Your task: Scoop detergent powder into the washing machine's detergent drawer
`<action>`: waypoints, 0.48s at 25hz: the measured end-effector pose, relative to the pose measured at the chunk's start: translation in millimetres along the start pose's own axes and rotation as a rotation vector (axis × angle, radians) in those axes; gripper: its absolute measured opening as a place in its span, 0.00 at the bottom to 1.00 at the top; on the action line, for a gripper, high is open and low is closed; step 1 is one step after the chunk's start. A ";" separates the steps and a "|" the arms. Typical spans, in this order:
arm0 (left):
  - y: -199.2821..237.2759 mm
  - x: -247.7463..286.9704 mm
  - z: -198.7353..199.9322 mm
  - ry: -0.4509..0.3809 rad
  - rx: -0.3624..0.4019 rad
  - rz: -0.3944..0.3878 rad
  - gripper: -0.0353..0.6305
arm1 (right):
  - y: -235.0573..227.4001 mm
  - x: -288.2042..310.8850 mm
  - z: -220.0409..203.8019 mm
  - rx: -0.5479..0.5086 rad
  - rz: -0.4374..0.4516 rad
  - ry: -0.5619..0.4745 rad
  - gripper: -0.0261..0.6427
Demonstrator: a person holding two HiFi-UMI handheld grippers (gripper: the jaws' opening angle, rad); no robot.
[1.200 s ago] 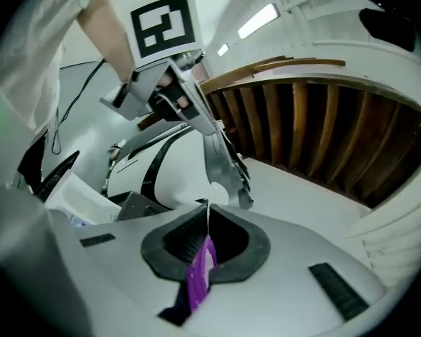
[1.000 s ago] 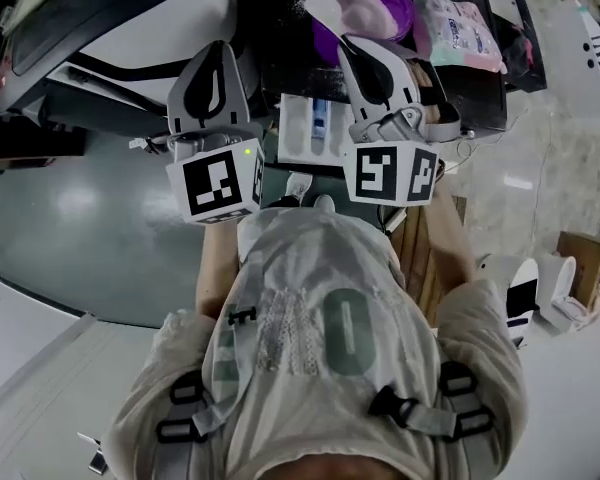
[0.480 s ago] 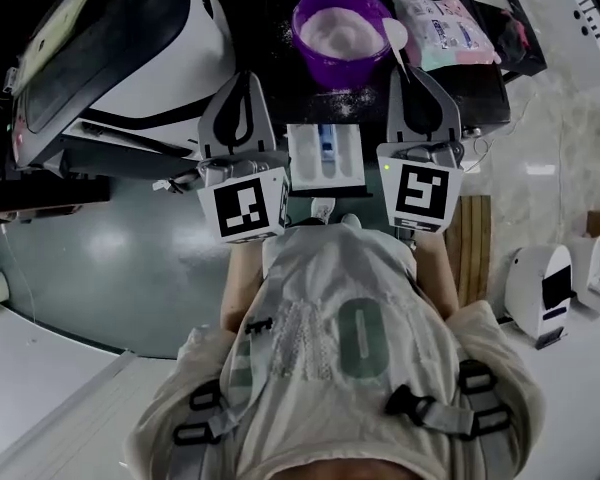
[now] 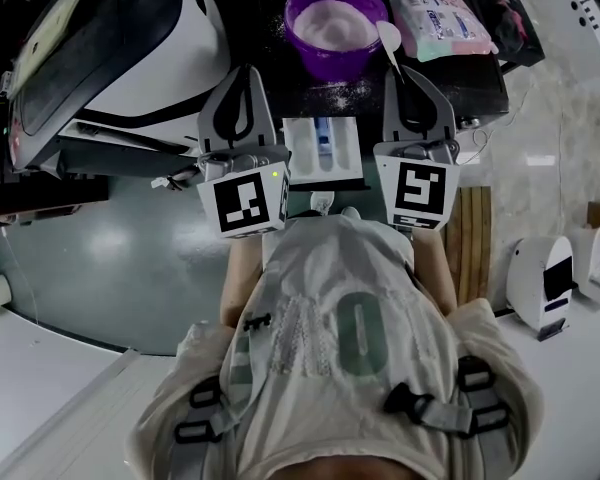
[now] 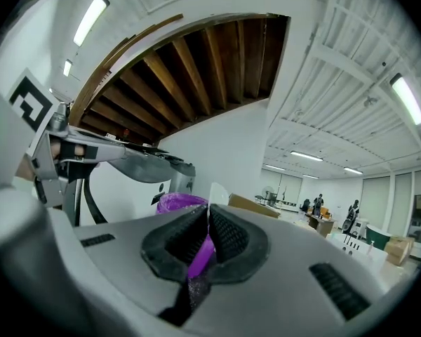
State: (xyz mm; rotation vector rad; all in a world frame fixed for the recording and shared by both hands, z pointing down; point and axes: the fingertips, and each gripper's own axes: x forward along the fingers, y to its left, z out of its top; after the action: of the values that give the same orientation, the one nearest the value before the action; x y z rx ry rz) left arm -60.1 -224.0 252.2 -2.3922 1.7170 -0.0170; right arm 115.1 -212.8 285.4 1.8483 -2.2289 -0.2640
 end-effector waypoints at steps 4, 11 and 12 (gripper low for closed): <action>1.3 0.1 -1.0 0.003 -0.001 0.007 0.09 | -1.4 0.7 -1.7 0.003 0.003 0.004 0.06; 3.1 -0.7 -3.1 0.008 -0.002 0.016 0.09 | -1.0 0.4 -3.5 0.009 0.009 0.006 0.06; 2.9 -0.5 -3.2 0.009 -0.002 0.016 0.09 | -1.2 0.4 -3.5 0.010 0.009 0.005 0.06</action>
State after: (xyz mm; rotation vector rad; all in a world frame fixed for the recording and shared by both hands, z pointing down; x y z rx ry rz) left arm -63.4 -224.9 254.8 -2.3825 1.7411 -0.0236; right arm 117.1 -213.4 288.5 1.8413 -2.2386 -0.2465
